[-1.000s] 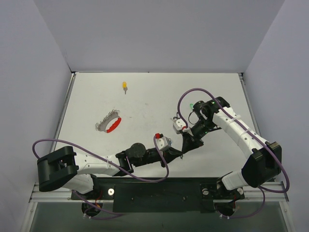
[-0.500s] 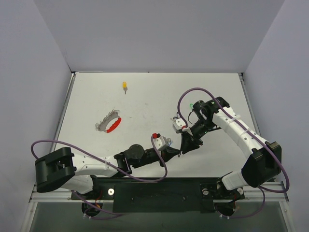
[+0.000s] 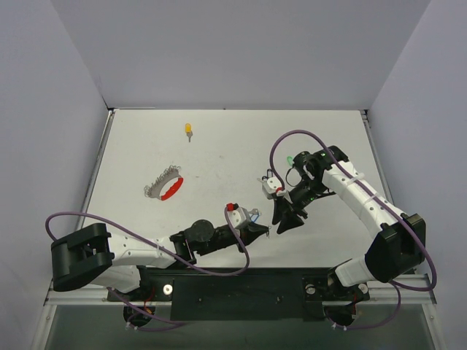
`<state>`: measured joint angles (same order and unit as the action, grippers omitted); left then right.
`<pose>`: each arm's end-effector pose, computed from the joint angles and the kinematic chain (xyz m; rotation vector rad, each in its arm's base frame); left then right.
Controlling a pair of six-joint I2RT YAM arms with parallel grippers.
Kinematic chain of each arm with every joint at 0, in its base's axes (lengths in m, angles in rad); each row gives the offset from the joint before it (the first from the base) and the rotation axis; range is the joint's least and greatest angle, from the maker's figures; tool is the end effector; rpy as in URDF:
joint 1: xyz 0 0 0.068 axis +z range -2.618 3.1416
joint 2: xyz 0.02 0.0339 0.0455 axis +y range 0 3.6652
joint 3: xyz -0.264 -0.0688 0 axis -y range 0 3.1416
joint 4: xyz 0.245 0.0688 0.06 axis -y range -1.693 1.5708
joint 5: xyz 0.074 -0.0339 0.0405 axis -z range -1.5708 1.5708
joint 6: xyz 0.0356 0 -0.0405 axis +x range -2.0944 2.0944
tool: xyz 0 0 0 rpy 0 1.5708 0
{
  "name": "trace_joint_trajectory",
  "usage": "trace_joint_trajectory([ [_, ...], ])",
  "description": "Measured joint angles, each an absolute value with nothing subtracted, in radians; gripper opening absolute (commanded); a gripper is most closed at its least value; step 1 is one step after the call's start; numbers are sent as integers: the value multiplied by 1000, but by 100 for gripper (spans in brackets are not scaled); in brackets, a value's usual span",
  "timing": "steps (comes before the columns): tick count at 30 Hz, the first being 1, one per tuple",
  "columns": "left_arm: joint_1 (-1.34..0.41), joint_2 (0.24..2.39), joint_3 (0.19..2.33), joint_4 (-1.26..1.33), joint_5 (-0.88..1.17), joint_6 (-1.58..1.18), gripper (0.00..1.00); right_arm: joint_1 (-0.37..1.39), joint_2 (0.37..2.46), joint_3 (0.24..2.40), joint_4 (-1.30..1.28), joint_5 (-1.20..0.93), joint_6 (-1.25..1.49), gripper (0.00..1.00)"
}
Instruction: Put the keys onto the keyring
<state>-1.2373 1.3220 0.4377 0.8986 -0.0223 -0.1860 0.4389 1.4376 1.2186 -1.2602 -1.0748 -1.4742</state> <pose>0.0879 -0.2513 0.2195 0.8195 1.4502 -1.0894 0.2089 0.1326 0.2899 -1.9096 1.2701 1.1351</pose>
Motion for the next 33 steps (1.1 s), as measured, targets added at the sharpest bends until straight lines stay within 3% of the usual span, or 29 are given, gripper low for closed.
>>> trace_joint_trajectory([
  [17,-1237,1322,430,965,-6,-175,0,475,1466,1218,-1267,-1082,-1475,26],
  [26,-1237,1323,303,1123,54,-76,0,445,1460,1219,-1291,-1090,-1520,35],
  [33,-1237,1313,293,1169,85,-29,0,477,1454,1219,-1295,-1093,-1566,35],
])
